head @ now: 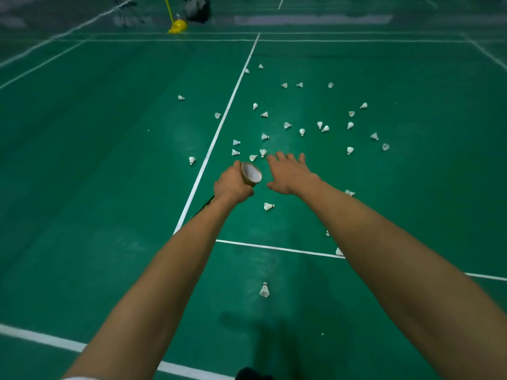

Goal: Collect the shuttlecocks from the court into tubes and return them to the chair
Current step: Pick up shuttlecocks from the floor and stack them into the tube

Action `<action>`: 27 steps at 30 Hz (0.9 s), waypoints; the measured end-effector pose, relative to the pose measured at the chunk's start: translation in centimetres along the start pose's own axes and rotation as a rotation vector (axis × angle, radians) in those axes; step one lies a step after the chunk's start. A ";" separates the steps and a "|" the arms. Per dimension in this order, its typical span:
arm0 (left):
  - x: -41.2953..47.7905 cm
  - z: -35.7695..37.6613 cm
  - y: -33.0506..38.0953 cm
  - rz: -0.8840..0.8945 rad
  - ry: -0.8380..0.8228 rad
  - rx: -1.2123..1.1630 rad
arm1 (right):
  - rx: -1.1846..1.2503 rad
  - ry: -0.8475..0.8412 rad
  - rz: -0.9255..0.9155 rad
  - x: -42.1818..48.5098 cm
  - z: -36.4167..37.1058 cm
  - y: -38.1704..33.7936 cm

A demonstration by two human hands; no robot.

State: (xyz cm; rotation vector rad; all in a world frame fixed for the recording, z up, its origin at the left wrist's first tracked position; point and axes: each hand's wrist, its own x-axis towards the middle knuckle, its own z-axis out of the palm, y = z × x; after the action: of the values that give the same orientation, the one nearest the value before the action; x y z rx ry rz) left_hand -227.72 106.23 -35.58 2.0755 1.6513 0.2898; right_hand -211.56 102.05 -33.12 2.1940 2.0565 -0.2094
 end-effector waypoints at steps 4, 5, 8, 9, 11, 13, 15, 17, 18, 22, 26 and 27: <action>-2.1 0.7 0.4 0.071 0.010 0.112 | 0.072 -0.003 0.054 -1.3 0.9 0.3; -2.5 1.1 0.3 0.082 0.012 0.125 | 0.077 -0.011 0.062 -1.6 1.2 0.1; -3.3 2.0 -0.1 0.082 0.014 0.124 | 0.080 -0.044 0.073 -2.2 2.1 -0.8; -3.2 2.2 -0.3 0.073 0.013 0.106 | 0.080 -0.057 0.072 -2.2 2.4 -1.2; -2.6 2.6 -0.7 0.054 0.001 0.061 | 0.079 -0.073 0.064 -1.5 2.8 -1.8; -1.4 2.9 -1.2 0.046 -0.016 0.039 | 0.074 -0.064 0.055 -0.4 3.2 -2.5; 0.3 3.4 -1.9 0.054 -0.046 0.039 | 0.068 -0.066 0.060 0.9 3.7 -3.1; 2.3 4.3 -2.7 0.070 -0.091 0.041 | 0.056 -0.069 0.077 2.4 4.8 -3.5; 3.4 5.0 -3.2 0.083 -0.109 0.056 | 0.052 -0.066 0.090 3.3 5.6 -3.7; 6.3 10.5 -6.6 0.092 -0.129 0.117 | 0.075 -0.084 0.150 6.4 12.4 -4.7; 7.6 19.5 -11.5 0.034 -0.149 0.099 | 0.069 -0.122 0.154 8.9 22.6 -4.9; 7.9 22.0 -12.8 0.020 -0.161 0.087 | 0.067 -0.141 0.149 9.5 25.4 -4.9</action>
State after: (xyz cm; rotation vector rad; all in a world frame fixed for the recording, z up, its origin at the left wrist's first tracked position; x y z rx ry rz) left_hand -227.05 110.90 -61.82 2.1198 1.5730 0.0555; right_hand -216.17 106.96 -59.86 2.2868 1.8298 -0.4107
